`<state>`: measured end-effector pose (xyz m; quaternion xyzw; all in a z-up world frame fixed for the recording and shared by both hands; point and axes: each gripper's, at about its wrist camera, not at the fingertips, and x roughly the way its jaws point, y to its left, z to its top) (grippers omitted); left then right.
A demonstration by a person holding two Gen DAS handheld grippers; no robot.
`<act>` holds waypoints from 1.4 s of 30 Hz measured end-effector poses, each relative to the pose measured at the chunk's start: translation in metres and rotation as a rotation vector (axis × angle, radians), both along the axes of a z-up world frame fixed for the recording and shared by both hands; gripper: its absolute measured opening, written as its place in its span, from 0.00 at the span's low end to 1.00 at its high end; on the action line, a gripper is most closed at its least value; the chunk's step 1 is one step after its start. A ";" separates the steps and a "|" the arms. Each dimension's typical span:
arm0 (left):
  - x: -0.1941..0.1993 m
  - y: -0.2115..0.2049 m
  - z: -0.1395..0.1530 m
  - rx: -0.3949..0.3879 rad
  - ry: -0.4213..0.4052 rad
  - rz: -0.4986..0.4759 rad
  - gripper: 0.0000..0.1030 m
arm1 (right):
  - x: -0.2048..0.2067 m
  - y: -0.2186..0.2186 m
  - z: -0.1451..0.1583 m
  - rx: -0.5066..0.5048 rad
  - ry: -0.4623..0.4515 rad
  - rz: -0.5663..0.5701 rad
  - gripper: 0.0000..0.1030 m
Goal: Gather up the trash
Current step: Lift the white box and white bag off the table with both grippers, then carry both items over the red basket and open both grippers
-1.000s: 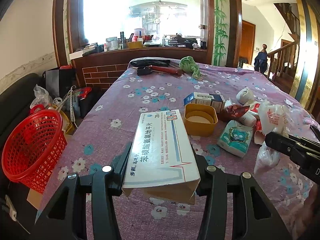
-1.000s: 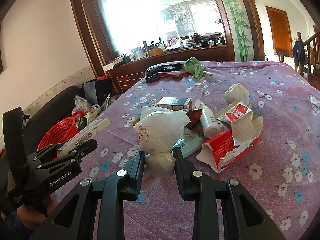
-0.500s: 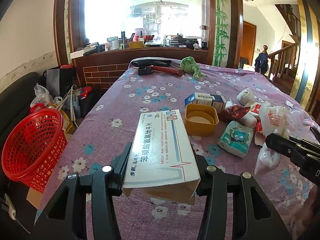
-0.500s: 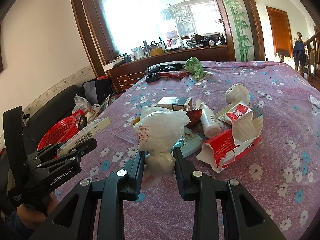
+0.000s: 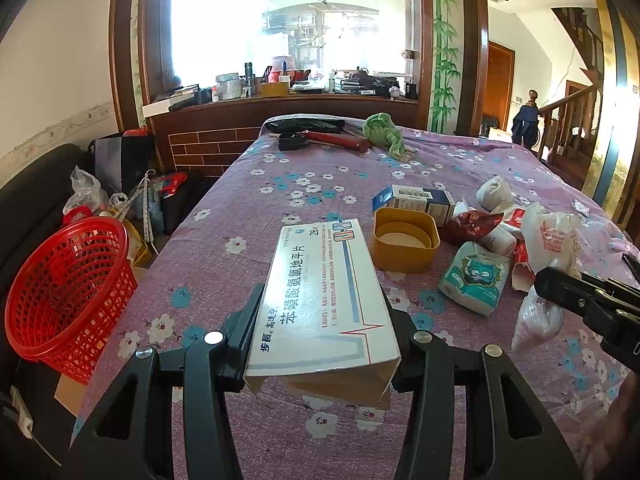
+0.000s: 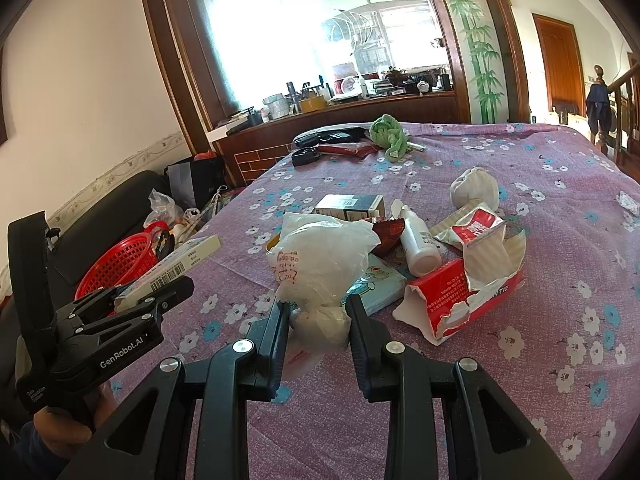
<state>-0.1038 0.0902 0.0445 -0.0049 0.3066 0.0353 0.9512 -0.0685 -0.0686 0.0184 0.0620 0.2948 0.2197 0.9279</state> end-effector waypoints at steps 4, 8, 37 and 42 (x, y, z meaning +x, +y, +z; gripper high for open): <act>0.000 0.001 0.000 0.007 0.003 0.009 0.47 | 0.001 0.001 0.001 -0.013 0.001 -0.012 0.30; -0.002 0.002 0.003 0.002 -0.001 0.015 0.47 | 0.000 0.002 0.001 -0.015 0.020 -0.009 0.30; -0.037 0.089 0.045 -0.046 -0.069 0.197 0.47 | 0.008 0.086 0.044 -0.017 0.076 0.210 0.30; -0.043 0.110 0.050 -0.051 -0.078 0.241 0.47 | 0.010 0.108 0.049 -0.027 0.074 0.251 0.30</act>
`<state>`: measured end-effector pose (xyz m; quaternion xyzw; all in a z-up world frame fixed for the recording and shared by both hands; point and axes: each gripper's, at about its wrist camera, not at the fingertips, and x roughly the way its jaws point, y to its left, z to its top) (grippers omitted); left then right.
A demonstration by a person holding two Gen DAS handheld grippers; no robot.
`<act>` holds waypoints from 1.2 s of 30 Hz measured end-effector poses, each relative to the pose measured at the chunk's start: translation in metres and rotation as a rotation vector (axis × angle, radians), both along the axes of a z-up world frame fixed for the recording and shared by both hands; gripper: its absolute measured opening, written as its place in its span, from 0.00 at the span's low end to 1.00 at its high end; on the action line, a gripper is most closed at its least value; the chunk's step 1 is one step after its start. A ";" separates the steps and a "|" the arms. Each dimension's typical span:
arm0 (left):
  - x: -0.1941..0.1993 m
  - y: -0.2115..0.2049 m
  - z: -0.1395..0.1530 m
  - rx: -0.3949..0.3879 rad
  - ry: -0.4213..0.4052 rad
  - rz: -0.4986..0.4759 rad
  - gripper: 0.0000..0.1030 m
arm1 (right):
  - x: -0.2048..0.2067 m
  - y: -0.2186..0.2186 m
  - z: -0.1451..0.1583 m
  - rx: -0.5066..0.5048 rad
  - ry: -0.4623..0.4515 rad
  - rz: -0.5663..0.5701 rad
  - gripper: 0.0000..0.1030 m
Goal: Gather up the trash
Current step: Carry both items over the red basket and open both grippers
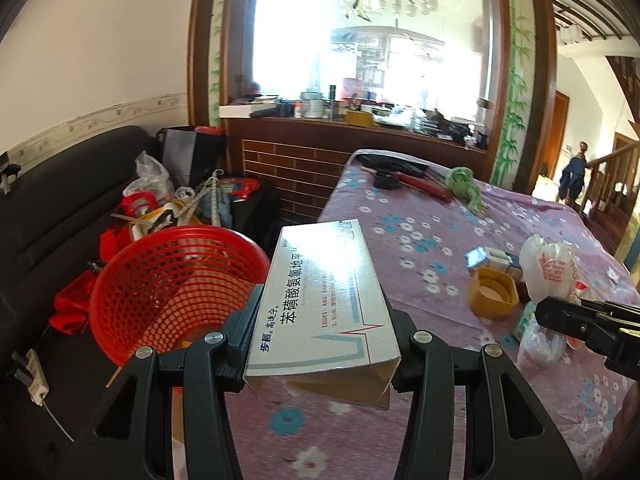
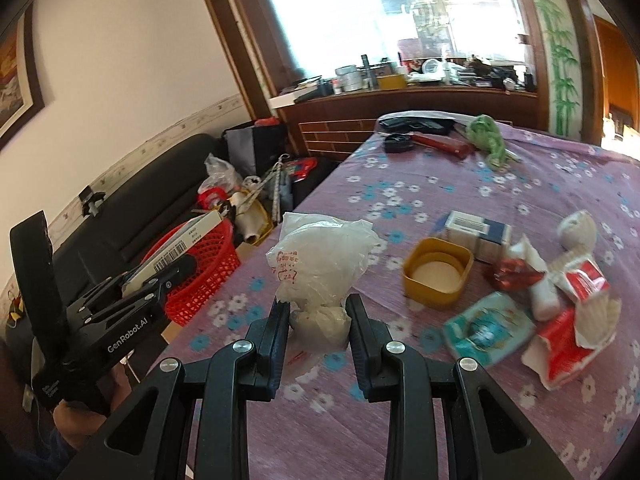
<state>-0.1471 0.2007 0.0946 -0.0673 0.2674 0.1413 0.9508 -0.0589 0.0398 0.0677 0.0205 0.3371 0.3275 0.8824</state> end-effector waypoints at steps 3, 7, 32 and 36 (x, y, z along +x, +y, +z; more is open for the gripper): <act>-0.003 0.011 0.002 -0.003 -0.004 0.024 0.47 | 0.000 0.012 0.004 -0.001 -0.003 0.021 0.30; -0.009 0.029 0.005 -0.012 -0.011 0.059 0.47 | 0.000 0.030 0.013 -0.008 -0.019 0.052 0.30; -0.023 0.139 -0.004 -0.066 0.037 0.232 0.47 | 0.024 0.159 0.028 -0.032 0.033 0.249 0.31; -0.016 0.144 -0.009 -0.066 0.050 0.233 0.47 | 0.037 0.179 0.021 -0.039 0.054 0.260 0.31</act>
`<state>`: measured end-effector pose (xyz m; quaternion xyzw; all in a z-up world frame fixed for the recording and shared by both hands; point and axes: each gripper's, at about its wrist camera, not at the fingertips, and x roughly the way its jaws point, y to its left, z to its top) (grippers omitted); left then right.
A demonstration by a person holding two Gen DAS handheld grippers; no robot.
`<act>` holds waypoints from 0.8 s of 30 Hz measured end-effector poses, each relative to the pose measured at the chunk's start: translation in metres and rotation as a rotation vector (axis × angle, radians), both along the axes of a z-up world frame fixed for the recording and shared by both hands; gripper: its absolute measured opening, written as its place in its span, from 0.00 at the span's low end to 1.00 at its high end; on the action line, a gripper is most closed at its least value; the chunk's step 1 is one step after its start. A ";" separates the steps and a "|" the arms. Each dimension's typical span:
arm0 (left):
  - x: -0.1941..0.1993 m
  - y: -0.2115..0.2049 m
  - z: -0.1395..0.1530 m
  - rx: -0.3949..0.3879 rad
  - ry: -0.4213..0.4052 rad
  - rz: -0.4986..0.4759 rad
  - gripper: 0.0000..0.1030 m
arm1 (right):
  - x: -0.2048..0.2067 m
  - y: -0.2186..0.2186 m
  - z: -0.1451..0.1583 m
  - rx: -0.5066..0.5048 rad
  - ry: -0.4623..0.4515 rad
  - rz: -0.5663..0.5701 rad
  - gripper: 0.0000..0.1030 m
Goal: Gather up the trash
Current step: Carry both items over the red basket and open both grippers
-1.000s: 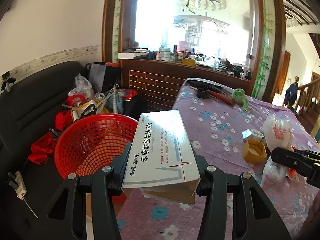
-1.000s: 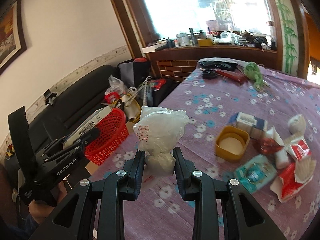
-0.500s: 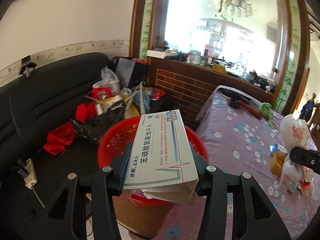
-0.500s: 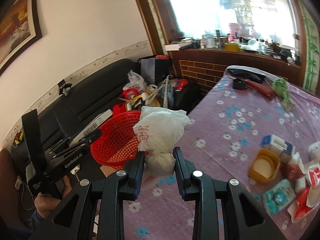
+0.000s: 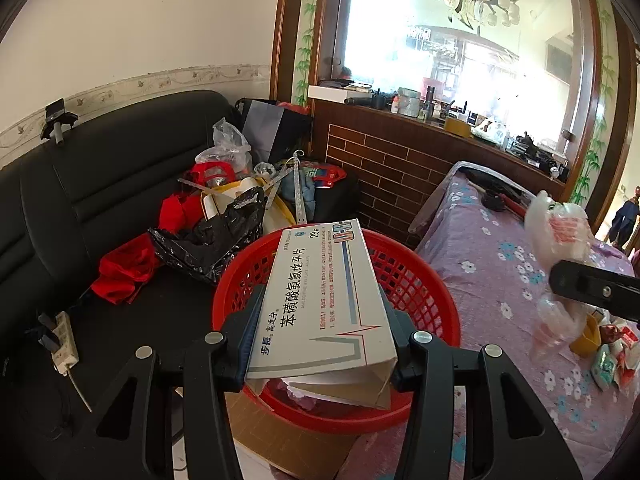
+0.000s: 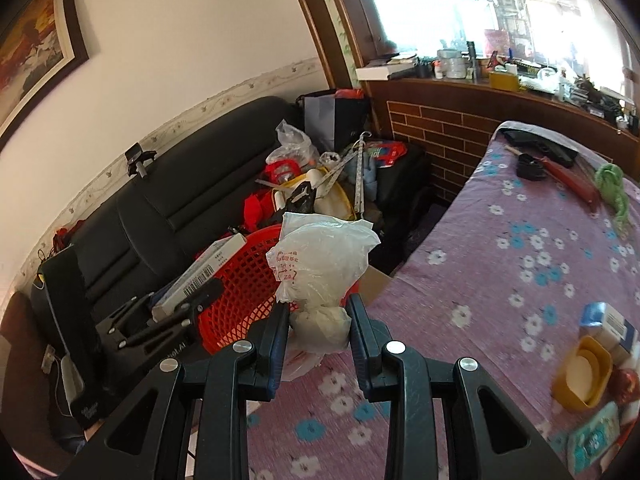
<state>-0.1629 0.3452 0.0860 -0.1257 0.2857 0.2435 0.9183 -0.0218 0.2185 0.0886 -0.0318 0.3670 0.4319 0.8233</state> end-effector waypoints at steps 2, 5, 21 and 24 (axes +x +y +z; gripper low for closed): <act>0.004 0.003 -0.003 -0.010 0.008 -0.003 0.47 | 0.004 0.007 -0.003 -0.005 0.008 0.002 0.31; 0.008 0.006 -0.007 -0.007 0.014 -0.006 0.47 | 0.012 0.020 -0.011 -0.018 0.022 0.007 0.31; 0.023 0.018 -0.019 -0.013 0.032 -0.006 0.53 | 0.040 0.061 -0.036 -0.065 0.067 0.023 0.34; 0.021 0.019 -0.018 -0.018 0.010 0.017 0.79 | 0.042 0.058 -0.033 -0.056 0.054 0.014 0.47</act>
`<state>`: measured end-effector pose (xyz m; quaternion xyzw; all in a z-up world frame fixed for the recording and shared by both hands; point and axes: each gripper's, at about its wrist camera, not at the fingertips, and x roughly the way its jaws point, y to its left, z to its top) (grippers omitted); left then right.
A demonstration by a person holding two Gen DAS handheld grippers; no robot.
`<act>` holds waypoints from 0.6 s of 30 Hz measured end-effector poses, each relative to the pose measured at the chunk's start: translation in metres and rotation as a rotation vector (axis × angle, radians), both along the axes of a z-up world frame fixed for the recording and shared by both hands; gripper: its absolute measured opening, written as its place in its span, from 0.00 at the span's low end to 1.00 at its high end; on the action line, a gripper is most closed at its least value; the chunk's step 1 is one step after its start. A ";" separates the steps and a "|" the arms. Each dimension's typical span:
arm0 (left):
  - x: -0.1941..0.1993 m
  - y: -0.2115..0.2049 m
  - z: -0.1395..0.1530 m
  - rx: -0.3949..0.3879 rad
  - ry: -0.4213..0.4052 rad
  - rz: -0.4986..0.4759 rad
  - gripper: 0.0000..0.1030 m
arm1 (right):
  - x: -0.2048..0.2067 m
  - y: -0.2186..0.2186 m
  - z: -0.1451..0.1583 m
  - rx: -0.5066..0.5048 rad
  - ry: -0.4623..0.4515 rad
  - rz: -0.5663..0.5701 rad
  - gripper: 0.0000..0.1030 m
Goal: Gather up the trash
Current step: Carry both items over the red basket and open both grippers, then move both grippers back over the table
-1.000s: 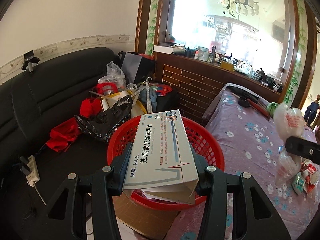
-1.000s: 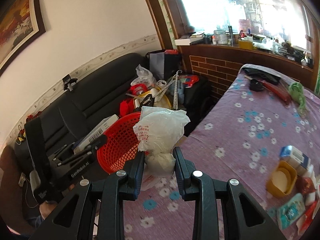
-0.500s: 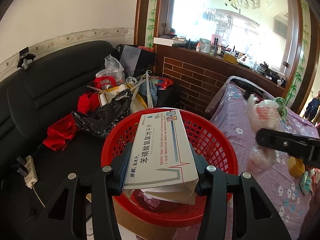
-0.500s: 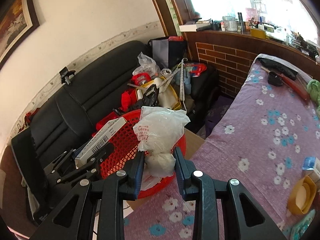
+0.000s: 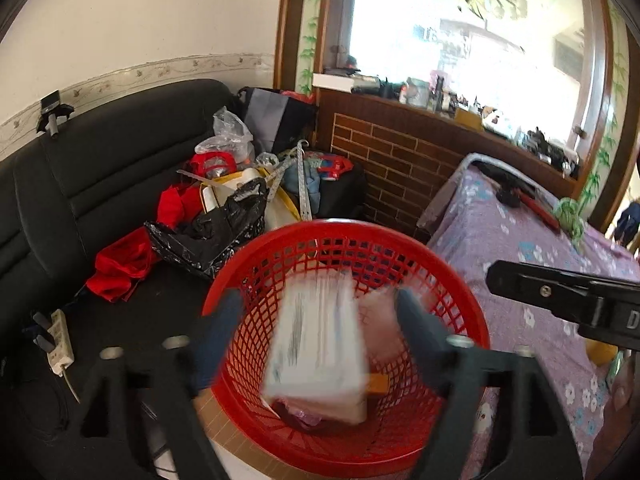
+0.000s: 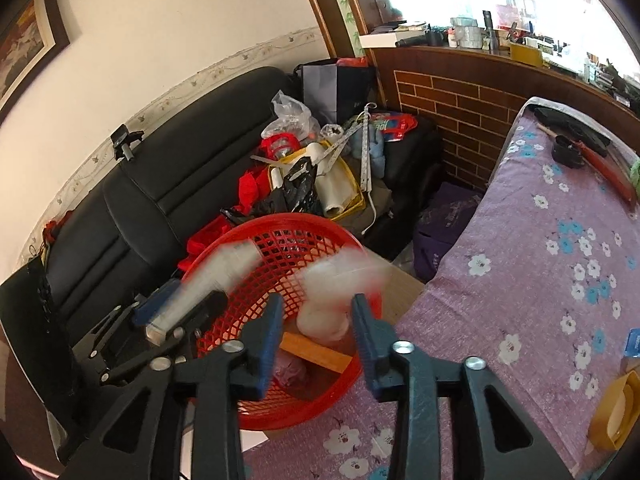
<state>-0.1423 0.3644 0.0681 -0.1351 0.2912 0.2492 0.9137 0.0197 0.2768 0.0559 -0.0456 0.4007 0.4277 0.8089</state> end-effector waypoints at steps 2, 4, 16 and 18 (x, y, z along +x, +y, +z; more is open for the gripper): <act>0.000 0.000 0.002 0.004 -0.003 -0.002 0.79 | -0.001 -0.008 0.005 0.015 -0.011 -0.008 0.48; -0.001 -0.003 0.003 0.007 -0.008 -0.007 0.79 | -0.003 -0.018 0.009 0.028 -0.016 -0.021 0.48; 0.000 -0.074 0.010 0.014 0.000 -0.169 0.79 | -0.036 -0.124 0.004 0.070 0.000 -0.135 0.55; 0.002 -0.093 0.010 0.019 0.006 -0.208 0.79 | -0.043 -0.146 0.000 0.079 0.006 -0.156 0.55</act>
